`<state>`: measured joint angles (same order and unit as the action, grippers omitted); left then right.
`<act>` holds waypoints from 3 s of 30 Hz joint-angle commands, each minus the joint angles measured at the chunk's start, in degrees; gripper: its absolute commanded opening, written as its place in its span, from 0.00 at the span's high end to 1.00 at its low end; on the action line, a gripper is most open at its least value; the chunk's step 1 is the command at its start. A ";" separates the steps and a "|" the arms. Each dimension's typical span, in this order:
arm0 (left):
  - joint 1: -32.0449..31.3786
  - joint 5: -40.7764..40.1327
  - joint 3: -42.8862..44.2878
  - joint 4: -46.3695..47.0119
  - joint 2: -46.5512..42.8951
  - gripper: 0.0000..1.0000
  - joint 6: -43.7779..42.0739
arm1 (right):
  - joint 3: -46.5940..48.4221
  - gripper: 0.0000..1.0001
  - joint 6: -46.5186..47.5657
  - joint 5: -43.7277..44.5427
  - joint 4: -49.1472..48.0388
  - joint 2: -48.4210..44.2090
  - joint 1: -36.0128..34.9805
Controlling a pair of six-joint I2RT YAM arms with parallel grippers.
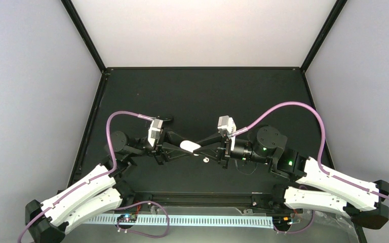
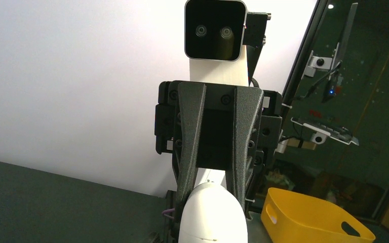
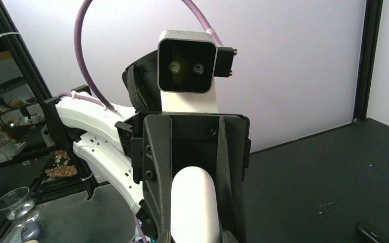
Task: Insert the wireless bluetooth earbuds into the charging case
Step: Open the charging case.
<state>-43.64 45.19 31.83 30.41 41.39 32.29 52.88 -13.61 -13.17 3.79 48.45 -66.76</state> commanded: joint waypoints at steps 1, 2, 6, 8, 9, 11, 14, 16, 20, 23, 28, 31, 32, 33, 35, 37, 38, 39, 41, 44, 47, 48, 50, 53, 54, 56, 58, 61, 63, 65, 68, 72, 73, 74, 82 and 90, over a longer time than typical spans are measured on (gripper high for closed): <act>-0.22 -0.04 0.60 2.31 0.06 0.64 0.41 | -0.33 0.91 -0.08 0.12 -1.82 -0.39 0.19; -0.22 -0.04 0.60 2.14 -0.05 0.64 0.28 | -0.27 0.91 0.00 0.04 -1.73 -0.33 0.16; -0.22 -0.09 0.81 1.52 -0.25 0.63 -0.26 | 0.01 0.91 0.07 -0.01 -1.36 -0.20 0.15; -0.23 -0.09 1.02 0.64 -0.41 0.61 -0.73 | 0.04 0.91 0.16 -0.01 -1.25 -0.27 0.15; -0.24 -0.10 1.11 0.35 -0.47 0.60 -1.03 | 0.18 0.91 0.18 0.03 -1.17 -0.35 0.14; -0.22 -0.02 1.21 -0.04 -0.64 0.60 -1.25 | 0.28 0.91 0.27 0.07 -0.99 -0.37 0.14; -0.22 -0.12 1.21 -0.24 -0.85 0.62 -1.49 | 0.32 0.91 0.27 0.07 -0.85 -0.37 0.15; -0.22 -0.20 1.26 -0.63 -0.98 0.62 -1.73 | 0.37 0.91 0.39 0.16 -0.73 -0.37 0.14; -0.22 -0.52 1.56 -2.28 -1.38 0.58 -2.78 | 0.38 0.91 0.42 0.33 -0.42 -0.65 0.14; -0.22 -0.78 1.65 -2.92 -1.76 0.57 -3.46 | 0.54 0.91 0.47 0.42 -0.14 -0.81 0.14; -0.22 -1.44 1.60 -3.73 -2.53 0.57 -4.40 | 0.52 0.91 0.60 0.58 0.13 -1.05 0.14; -0.22 -1.57 1.78 -3.70 -2.95 0.55 -4.36 | 0.48 0.91 0.61 0.60 0.33 -1.12 0.14; -0.23 -1.45 1.87 -3.70 -3.05 0.53 -4.36 | 0.52 0.91 0.56 0.52 0.34 -1.08 0.14; -0.27 -1.49 1.98 -3.70 -3.05 0.52 -4.37 | 0.48 0.91 0.56 0.44 0.26 -1.01 0.21; -0.23 -1.21 2.13 -3.41 -2.99 0.52 -4.20 | 0.57 0.91 0.45 0.10 0.15 -0.92 0.15; -0.22 -0.73 2.33 -3.09 -2.77 0.52 -4.09 | 0.61 0.91 0.34 -0.07 0.00 -0.90 0.14; -0.24 -0.65 2.43 -3.08 -2.68 0.52 -4.05 | 0.58 0.91 0.36 -0.14 -0.08 -0.83 0.14; -0.27 -0.46 2.43 -3.01 -2.63 0.53 -4.03 | 0.58 0.91 0.35 -0.25 -0.11 -0.81 0.14; -0.25 -0.37 2.44 -2.79 -2.54 0.53 -3.94 | 0.59 0.91 0.36 -0.52 -0.22 -0.66 0.14; -0.29 -0.20 2.43 -2.36 -2.45 0.54 -3.73 | 0.56 0.91 0.18 -0.72 -0.44 -0.48 0.14; -0.26 -0.10 2.53 -2.01 -2.36 0.55 -3.55 | 0.61 0.91 0.19 -0.89 -0.55 -0.37 0.16; -0.23 0.04 2.53 -1.83 -2.30 0.56 -3.45 | 0.62 0.91 0.16 -0.89 -0.61 -0.30 0.14; -0.24 0.03 2.62 -1.56 -2.19 0.56 -3.33 | 0.58 0.91 0.17 -1.04 -0.63 -0.21 0.14; -0.22 0.31 2.79 -1.28 -1.90 0.55 -3.24 | 0.59 0.91 0.08 -1.29 -0.72 0.06 0.14; -0.23 0.35 2.86 -1.37 -1.80 0.55 -3.24 | 0.59 0.91 0.07 -1.33 -0.79 0.15 0.16; -0.22 0.55 2.88 -1.16 -1.47 0.55 -3.13 | 0.61 0.91 0.12 -1.33 -0.80 0.24 0.14; -0.22 0.86 2.96 -1.06 -1.40 0.57 -3.13 | 0.58 0.91 0.12 -1.34 -0.81 0.26 0.14; -0.27 0.98 2.81 -1.19 -1.35 0.60 -3.22 | 0.56 0.91 0.07 -1.10 -0.89 0.08 0.19; -0.23 0.89 2.67 -1.31 -1.44 0.60 -3.23 | 0.47 0.91 0.07 -0.79 -1.04 -0.14 0.14; -0.22 0.76 2.58 -1.60 -1.56 0.54 -3.28 | 0.33 0.91 0.03 -0.52 -1.36 -0.42 0.15; -0.29 0.50 2.30 -1.93 -1.84 0.51 -3.34 | 0.20 0.91 -0.02 -0.28 -1.44 -0.73 0.15; -0.24 0.14 1.76 -2.10 -2.25 0.50 -3.27 | 0.08 0.91 -0.08 -0.19 -1.50 -0.81 0.14; -0.24 0.06 1.68 -2.16 -2.34 0.50 -3.30 | 0.09 0.91 -0.08 -0.17 -1.50 -0.89 0.14; -0.23 -0.07 1.61 -2.14 -2.36 0.50 -3.36 | 0.01 0.91 -0.11 -0.18 -1.51 -0.90 0.14; -0.22 0.07 1.65 -1.94 -2.29 0.62 -3.40 | -0.01 0.91 -0.26 -0.34 -1.59 -0.81 0.14; -0.26 0.17 1.61 -1.68 -2.10 0.71 -3.31 | -0.08 0.91 -0.18 -0.34 -1.77 -0.81 0.14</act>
<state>-43.64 45.21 32.56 27.44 39.72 29.17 52.88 -13.63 -13.82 4.54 48.47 -66.76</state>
